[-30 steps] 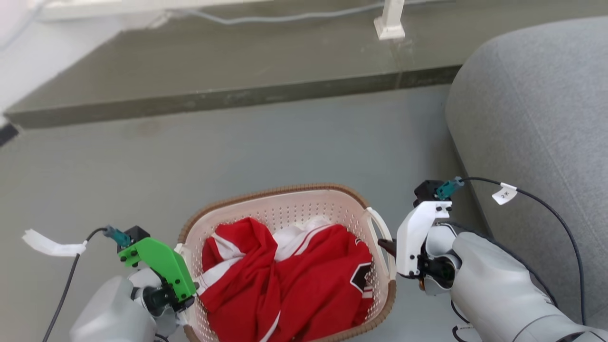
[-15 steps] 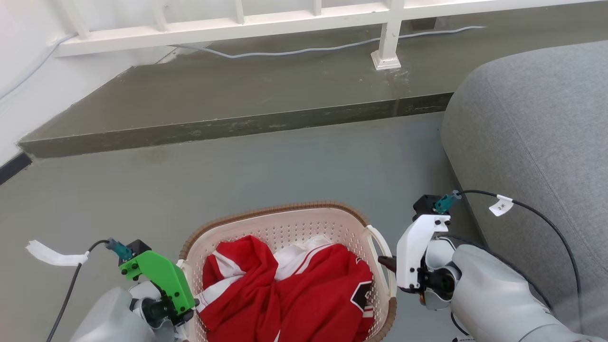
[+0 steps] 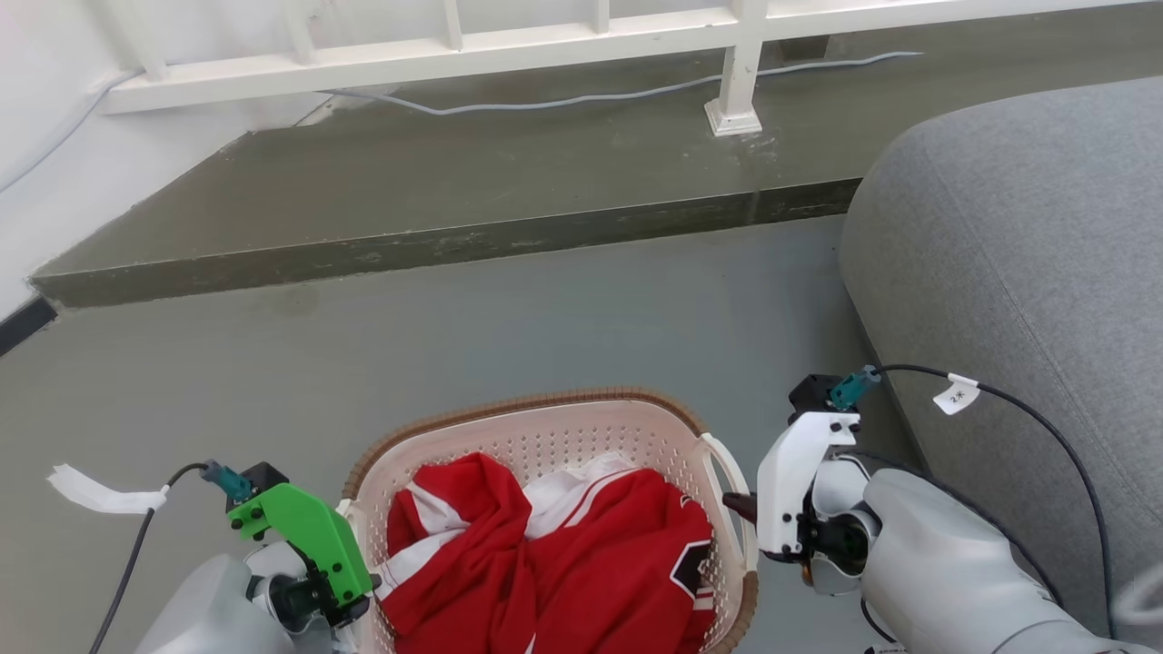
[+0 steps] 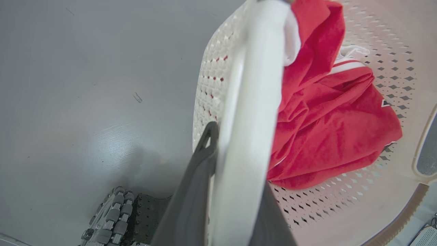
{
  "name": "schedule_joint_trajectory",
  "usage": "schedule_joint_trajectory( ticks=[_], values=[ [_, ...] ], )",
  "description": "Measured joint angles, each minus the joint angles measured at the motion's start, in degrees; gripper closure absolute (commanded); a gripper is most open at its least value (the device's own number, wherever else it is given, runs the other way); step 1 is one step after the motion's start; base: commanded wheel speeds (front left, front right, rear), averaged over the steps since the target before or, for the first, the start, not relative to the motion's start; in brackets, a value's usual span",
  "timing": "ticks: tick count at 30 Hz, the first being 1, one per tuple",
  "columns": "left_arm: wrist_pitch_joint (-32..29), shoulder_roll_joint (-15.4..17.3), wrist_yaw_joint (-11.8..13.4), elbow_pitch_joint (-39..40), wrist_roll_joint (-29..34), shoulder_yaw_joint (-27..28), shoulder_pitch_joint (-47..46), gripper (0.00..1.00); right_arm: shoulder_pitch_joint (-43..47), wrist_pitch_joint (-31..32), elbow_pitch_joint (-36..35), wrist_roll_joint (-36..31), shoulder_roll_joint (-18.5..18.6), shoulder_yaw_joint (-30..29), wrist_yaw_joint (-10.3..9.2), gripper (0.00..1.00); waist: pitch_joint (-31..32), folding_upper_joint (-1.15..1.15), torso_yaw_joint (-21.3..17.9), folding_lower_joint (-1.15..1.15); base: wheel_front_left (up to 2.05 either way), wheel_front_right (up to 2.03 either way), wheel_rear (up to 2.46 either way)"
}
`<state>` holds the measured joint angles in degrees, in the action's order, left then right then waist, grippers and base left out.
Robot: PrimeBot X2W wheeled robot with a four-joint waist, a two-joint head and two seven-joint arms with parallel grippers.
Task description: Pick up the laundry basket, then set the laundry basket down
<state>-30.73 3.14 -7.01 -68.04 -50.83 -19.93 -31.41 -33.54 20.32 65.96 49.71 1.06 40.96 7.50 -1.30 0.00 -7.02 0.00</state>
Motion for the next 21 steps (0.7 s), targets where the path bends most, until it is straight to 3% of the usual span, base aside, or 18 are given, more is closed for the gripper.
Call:
schedule_joint_trajectory(
  ticks=[21],
  values=[
    [0.4,0.8,0.0,1.2,-1.0,-0.5,0.8,1.0,0.0,0.1,-0.7,1.8,0.0,0.9,-0.46,1.0,-1.2,0.0,0.0,0.0,0.0,0.0,0.0]
  ],
)
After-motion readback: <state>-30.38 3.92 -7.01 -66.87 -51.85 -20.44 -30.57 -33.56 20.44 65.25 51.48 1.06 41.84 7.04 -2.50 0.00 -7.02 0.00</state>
